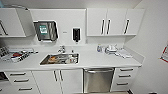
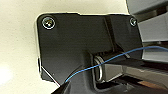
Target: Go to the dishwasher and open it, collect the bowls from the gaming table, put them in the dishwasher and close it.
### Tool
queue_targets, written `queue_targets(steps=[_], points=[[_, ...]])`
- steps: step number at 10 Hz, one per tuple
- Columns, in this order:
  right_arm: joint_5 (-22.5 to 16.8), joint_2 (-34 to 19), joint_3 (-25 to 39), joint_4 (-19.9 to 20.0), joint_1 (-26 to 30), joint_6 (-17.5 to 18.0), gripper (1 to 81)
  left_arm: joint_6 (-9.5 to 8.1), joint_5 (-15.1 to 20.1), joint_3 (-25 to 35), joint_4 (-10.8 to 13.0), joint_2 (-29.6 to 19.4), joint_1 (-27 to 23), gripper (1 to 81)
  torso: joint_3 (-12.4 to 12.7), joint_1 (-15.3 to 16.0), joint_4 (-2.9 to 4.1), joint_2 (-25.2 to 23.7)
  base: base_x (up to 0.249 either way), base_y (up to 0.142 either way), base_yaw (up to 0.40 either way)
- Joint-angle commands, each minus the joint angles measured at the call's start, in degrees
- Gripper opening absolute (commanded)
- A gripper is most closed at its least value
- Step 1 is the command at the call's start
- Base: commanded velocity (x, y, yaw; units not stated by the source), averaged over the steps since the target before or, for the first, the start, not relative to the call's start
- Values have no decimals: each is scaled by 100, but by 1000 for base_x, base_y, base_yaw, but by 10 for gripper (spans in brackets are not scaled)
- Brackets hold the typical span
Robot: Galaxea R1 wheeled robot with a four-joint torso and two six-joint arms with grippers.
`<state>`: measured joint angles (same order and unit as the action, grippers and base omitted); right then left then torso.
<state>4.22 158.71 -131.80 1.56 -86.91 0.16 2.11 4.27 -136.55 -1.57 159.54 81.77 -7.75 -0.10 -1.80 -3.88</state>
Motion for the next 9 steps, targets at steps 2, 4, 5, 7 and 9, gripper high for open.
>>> queue_targets(steps=[2, 4, 5, 7, 9], points=[[-290, -91, 59, 20, 336, -16, 811, 9, 303, 49, -27, -88, -377, 811, 0, 10, 0, -2, 97, 0, 0], [-290, -82, 59, 29, 345, -16, 811, 9, 294, 49, -19, -80, -376, 811, 0, 10, 0, 0, 97, 0, 0], [-290, -82, 59, 29, 345, -16, 811, 9, 294, 49, -19, -80, -368, 811, 0, 10, 0, 0, 97, 0, 0], [-290, -82, 59, 29, 353, -16, 811, 9, 224, 49, -19, -88, -368, 811, 0, 10, 0, 0, 97, 0, 0], [-290, -74, 59, 29, 345, -16, 811, 9, 215, 49, -19, -88, -377, 811, 0, 10, 0, 0, 97, 0, 0]])
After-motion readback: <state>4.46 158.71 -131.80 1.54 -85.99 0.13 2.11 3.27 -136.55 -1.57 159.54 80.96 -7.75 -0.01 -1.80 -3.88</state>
